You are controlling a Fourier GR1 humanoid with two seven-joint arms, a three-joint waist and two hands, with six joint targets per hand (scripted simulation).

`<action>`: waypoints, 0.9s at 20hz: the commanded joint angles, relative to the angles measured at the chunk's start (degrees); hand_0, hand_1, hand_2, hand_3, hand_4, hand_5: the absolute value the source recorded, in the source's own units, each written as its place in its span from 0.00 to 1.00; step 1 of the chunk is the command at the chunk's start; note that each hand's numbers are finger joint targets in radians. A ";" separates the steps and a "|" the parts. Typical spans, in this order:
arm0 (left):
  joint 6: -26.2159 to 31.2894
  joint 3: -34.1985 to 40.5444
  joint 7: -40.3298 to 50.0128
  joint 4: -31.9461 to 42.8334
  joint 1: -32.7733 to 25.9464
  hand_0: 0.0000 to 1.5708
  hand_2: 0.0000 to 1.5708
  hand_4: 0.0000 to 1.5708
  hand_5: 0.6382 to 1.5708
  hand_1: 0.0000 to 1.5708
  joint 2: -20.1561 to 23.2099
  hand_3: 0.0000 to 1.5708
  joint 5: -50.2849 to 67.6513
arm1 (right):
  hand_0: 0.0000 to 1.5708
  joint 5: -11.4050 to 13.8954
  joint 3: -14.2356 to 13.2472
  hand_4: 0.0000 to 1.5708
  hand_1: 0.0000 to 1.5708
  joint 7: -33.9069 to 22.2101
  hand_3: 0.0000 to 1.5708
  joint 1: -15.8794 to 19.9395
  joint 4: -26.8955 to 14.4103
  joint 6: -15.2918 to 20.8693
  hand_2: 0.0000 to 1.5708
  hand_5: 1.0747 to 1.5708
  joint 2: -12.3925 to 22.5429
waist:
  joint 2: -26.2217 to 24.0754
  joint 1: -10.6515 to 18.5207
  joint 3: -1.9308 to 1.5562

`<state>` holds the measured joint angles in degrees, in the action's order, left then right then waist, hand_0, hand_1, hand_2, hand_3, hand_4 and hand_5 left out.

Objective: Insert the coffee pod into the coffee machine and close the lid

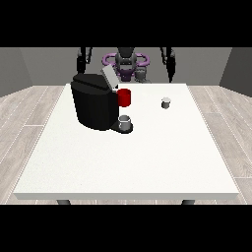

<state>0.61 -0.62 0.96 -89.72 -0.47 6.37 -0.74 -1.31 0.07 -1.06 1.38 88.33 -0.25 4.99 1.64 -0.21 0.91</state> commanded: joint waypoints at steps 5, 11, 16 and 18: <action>10.28 -1.28 -9.75 -1.31 -4.27 0.00 0.00 0.00 1.00 0.00 8.81 0.00 -2.64 | 0.00 0.61 -2.24 0.00 0.00 2.16 0.00 -0.49 -2.90 2.42 0.00 1.00 -0.74 | -2.69 3.29 -0.90; 11.72 -1.30 -16.13 0.90 -4.33 0.00 0.00 0.00 1.00 0.00 13.30 0.00 -8.46 | 0.00 7.20 -3.89 0.00 0.00 3.83 0.00 -0.77 -2.33 9.00 0.00 1.00 1.04 | -2.78 0.86 -0.89; 13.29 2.99 -7.53 5.71 7.17 0.00 0.00 0.00 1.00 0.00 18.60 0.00 -9.79 | 0.00 10.50 0.19 0.00 0.00 0.45 0.00 4.69 0.02 9.87 0.00 1.00 -0.39 | 1.64 -4.03 -0.90; 9.92 1.14 -9.75 9.27 7.65 0.00 0.00 0.00 1.00 0.00 16.51 0.00 -14.27 | 0.00 11.63 2.18 0.00 0.00 2.82 0.00 4.24 -1.01 10.90 0.00 1.00 -2.72 | 3.96 -4.86 -0.89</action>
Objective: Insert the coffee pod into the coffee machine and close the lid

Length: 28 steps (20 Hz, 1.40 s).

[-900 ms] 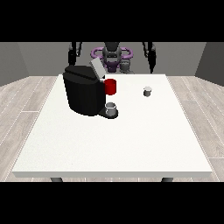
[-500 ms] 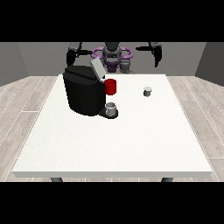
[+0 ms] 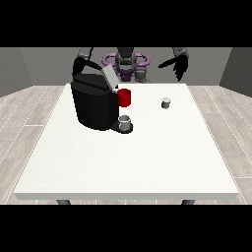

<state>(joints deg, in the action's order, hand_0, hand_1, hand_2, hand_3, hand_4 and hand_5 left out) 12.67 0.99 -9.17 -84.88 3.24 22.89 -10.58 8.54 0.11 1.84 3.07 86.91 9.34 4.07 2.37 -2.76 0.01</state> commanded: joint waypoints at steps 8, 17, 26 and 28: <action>2.18 1.40 1.22 15.11 11.36 0.00 0.00 0.00 1.00 0.00 6.52 0.00 -8.29 | 0.00 0.95 2.50 0.00 0.00 -4.44 0.00 4.77 0.92 -1.38 0.00 1.00 -0.62 | 6.58 -5.59 0.02; -0.20 -0.37 -0.36 26.09 19.58 0.00 0.00 0.00 1.00 0.00 5.77 0.00 -16.21 | 0.00 1.24 2.72 0.00 0.00 -1.30 0.00 8.83 -5.29 0.28 0.00 1.00 -3.74 | 10.54 -5.15 0.00; -12.64 -4.15 -4.82 31.03 20.25 0.53 0.58 0.19 1.00 0.53 -0.09 0.48 -26.29 | 0.00 0.36 0.66 0.00 0.00 -0.05 0.00 9.73 -10.78 -1.30 0.00 1.00 -1.81 | 8.82 -3.77 -0.01; -13.88 -3.85 -7.59 33.68 22.68 0.68 0.70 0.29 1.00 0.68 0.64 0.58 -27.65 | 0.00 2.82 2.69 0.00 0.00 -1.71 0.00 10.77 -9.90 1.70 0.00 1.00 -4.01 | 9.28 -4.27 0.01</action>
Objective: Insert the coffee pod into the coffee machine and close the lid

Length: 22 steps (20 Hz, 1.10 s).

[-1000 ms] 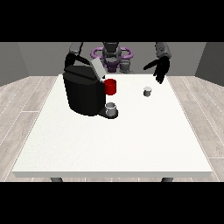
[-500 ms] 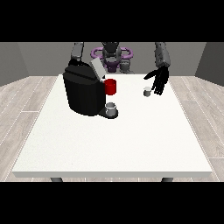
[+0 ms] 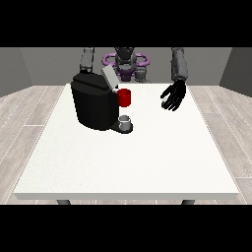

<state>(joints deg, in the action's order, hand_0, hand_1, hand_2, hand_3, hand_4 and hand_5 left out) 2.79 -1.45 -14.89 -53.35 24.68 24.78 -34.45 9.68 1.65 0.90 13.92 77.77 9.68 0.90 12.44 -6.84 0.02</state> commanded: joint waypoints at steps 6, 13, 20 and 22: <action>-3.30 -5.62 1.16 4.70 1.80 0.48 0.61 0.22 1.00 0.48 -0.50 0.52 -10.80 | 0.00 -4.13 -2.73 0.00 0.00 1.29 0.00 1.29 -2.98 -5.06 0.00 1.00 2.82 | -1.03 -1.28 -0.03; -2.27 -5.15 -0.26 12.74 5.54 0.50 0.61 0.25 1.00 0.50 1.22 0.54 -15.15 | 0.00 -2.45 -1.78 0.00 0.00 1.92 0.00 1.26 -4.29 -2.15 0.00 1.00 0.75 | 0.12 -1.40 -0.01; -4.12 -3.59 -4.40 16.57 6.43 0.72 0.76 0.25 1.00 0.72 -0.12 0.69 -16.50 | 0.00 2.67 0.35 0.00 0.00 -3.36 0.00 0.81 -3.46 2.55 0.00 1.00 0.23 | -2.67 -1.77 0.03; -1.13 -5.36 -2.37 12.93 5.65 0.76 0.82 0.32 1.00 0.76 -3.08 0.77 -17.31 | 0.00 1.14 -2.50 0.00 0.00 -0.32 0.00 -0.45 -8.70 1.12 0.00 1.00 2.06 | -6.10 1.17 -0.01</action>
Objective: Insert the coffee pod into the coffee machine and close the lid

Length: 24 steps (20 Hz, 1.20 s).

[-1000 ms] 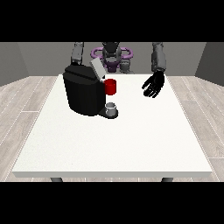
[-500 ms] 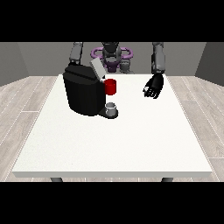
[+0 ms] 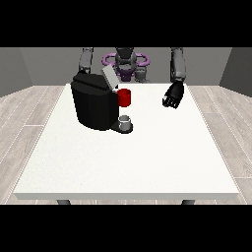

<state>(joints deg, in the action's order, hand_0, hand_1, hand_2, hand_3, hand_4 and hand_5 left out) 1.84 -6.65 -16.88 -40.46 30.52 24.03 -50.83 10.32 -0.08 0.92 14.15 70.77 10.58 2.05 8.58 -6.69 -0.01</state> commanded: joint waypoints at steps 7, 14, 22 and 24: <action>8.87 4.81 -3.16 -0.51 5.37 0.92 0.91 0.34 1.00 0.92 -2.00 0.86 5.83 | 0.00 1.40 0.24 0.00 0.00 -1.16 0.00 -0.32 -2.52 1.62 0.00 1.00 -0.86 | -3.79 0.97 0.01; 17.92 2.31 0.91 -7.59 8.81 0.90 0.89 0.34 1.00 0.90 -3.83 0.85 5.20 | 0.00 -1.92 -4.53 0.00 0.00 5.05 0.00 -0.47 -8.44 -1.76 0.00 1.00 3.11 | -7.16 3.75 -0.02; 19.67 5.42 10.21 -6.09 16.97 0.89 0.89 0.38 1.00 0.89 -7.25 0.85 5.84 | 0.00 -2.13 -1.33 0.00 0.00 1.36 0.00 1.32 -2.99 -2.00 0.00 1.00 -0.31 | -6.86 -1.66 0.00; 22.86 7.54 11.56 -5.81 22.23 0.85 0.87 0.36 1.00 0.85 -5.13 0.86 7.32 | 0.00 -1.25 0.12 0.00 0.00 1.36 0.00 0.04 -2.86 -4.67 0.00 1.00 1.56 | -7.55 -4.46 -0.01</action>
<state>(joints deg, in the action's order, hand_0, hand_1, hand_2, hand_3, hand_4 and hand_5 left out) 21.76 -1.05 -8.88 -46.18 47.47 18.76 -44.67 9.61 -0.36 2.47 14.13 67.16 8.63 2.19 1.77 -8.71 -0.01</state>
